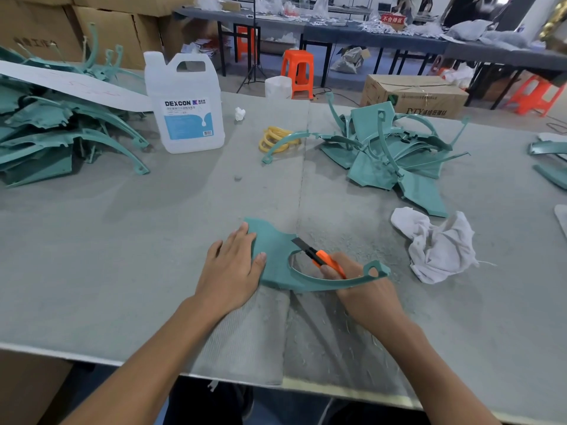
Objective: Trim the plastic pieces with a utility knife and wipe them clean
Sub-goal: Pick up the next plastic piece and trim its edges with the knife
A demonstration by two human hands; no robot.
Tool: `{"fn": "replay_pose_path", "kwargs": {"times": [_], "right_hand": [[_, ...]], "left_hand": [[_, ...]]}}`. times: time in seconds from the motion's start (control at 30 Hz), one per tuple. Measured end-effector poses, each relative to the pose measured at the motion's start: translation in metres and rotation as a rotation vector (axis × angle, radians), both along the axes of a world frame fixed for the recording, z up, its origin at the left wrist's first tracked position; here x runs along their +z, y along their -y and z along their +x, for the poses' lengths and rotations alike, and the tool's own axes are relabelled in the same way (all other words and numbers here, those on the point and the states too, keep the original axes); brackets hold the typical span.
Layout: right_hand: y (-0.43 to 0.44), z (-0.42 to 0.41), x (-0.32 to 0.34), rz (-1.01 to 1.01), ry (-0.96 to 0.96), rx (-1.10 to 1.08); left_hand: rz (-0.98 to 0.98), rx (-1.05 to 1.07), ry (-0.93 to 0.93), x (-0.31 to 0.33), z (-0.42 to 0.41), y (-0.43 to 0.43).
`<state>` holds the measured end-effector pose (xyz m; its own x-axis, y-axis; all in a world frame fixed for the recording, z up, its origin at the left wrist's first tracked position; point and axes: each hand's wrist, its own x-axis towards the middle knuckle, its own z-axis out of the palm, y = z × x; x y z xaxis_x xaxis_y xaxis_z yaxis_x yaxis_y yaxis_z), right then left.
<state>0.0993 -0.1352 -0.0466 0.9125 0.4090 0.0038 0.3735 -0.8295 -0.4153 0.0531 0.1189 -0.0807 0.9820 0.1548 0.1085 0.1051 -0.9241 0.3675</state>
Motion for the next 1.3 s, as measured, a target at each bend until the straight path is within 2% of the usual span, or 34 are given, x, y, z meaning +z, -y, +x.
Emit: {"fn": "replay_pose_path", "kwargs": {"times": [0.07, 0.2, 0.27, 0.37, 0.47, 0.67, 0.8, 1.13, 1.3], "right_hand": [[0.002, 0.001, -0.002, 0.050, -0.018, -0.016], [0.016, 0.004, -0.002, 0.303, -0.111, -0.046], [0.021, 0.004, 0.000, 0.332, -0.134, -0.016], [0.025, 0.007, 0.003, 0.291, -0.147, -0.007], [0.026, 0.010, 0.004, 0.244, -0.123, 0.017], [0.024, 0.013, 0.007, 0.166, -0.100, 0.033], [0.024, 0.010, 0.009, 0.104, -0.105, 0.080], [0.022, 0.012, 0.013, -0.003, -0.147, 0.118], [0.019, 0.008, 0.012, -0.083, -0.034, 0.085]], "left_hand": [[0.002, -0.007, -0.011, 0.001, 0.001, -0.002], [0.115, -0.002, -0.042, 0.009, 0.004, -0.003], [0.162, 0.038, -0.044, 0.015, 0.003, 0.003], [0.113, 0.117, -0.040, 0.023, 0.003, 0.024], [0.006, 0.174, -0.143, 0.026, 0.009, 0.046], [-0.053, 0.030, -0.244, 0.025, 0.023, 0.041], [-0.066, -0.045, -0.205, 0.018, 0.023, 0.026], [-0.091, -0.019, -0.123, 0.010, 0.023, 0.026], [-0.080, -0.027, -0.135, 0.011, 0.023, 0.026]]}}
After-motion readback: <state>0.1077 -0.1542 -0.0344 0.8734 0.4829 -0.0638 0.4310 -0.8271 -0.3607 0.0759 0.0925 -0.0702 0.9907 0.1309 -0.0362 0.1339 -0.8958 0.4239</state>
